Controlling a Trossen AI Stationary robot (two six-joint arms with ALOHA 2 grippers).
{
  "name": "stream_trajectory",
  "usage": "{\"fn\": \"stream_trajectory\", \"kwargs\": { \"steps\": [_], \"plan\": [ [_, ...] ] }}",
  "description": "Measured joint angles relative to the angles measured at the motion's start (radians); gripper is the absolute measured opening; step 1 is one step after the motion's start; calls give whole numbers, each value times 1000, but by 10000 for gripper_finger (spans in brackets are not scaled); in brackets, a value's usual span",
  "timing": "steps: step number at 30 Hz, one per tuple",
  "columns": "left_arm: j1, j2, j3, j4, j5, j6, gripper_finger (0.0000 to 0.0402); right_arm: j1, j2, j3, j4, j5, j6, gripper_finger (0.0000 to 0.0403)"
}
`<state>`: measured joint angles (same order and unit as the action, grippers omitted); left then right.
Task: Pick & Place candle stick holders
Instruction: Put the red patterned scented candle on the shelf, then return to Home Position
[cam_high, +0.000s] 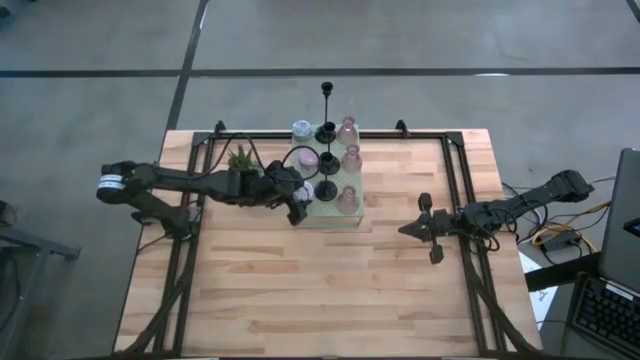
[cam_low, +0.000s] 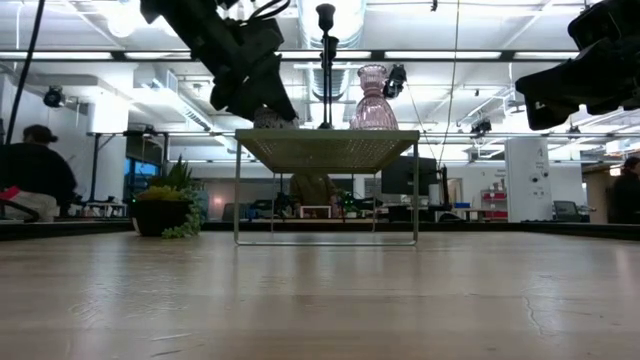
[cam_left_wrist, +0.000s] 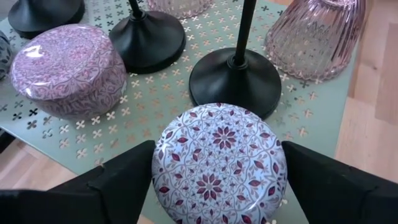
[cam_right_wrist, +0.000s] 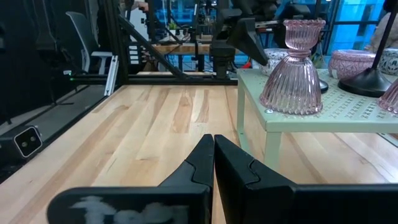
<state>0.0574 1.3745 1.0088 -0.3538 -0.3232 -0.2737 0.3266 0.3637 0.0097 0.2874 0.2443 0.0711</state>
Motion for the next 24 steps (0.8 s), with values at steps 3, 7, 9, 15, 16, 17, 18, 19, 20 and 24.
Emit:
{"fn": "stream_trajectory", "kwargs": {
  "steps": [3, 7, 9, 15, 16, 17, 18, 19, 20, 24],
  "plan": [
    [0, 2, 0, 5, -10, 3, 356, 0, 0, 0, 0, 0, 3, 8],
    [0, 2, 0, 10, -39, 15, 362, 0, 0, 0, 0, 0, 5, 8],
    [0, 2, 0, 18, -41, 24, 362, 0, 0, 0, 0, 0, 5, 8],
    [-2, -1, 0, 60, -42, 44, 360, 0, -1, 0, 0, 0, 5, 8],
    [-2, -2, 0, 66, -42, 46, 360, 0, -1, 0, 0, 0, 5, 8],
    [-2, -2, 0, 65, -42, 51, 360, 0, -1, 0, 0, 0, 5, 8],
    [-3, -3, 0, 65, -42, 56, 360, 0, -1, 0, 0, 0, 6, 8],
    [-4, -4, 0, 66, -42, 61, 360, 0, -1, 0, 0, 0, 7, 8],
    [-5, -5, 0, 65, -42, 66, 360, 0, -1, 0, 0, 0, 7, 8],
    [-7, -25, 0, 65, -21, 72, 360, 0, -1, 0, 0, 0, 7, 8]
  ]
}}
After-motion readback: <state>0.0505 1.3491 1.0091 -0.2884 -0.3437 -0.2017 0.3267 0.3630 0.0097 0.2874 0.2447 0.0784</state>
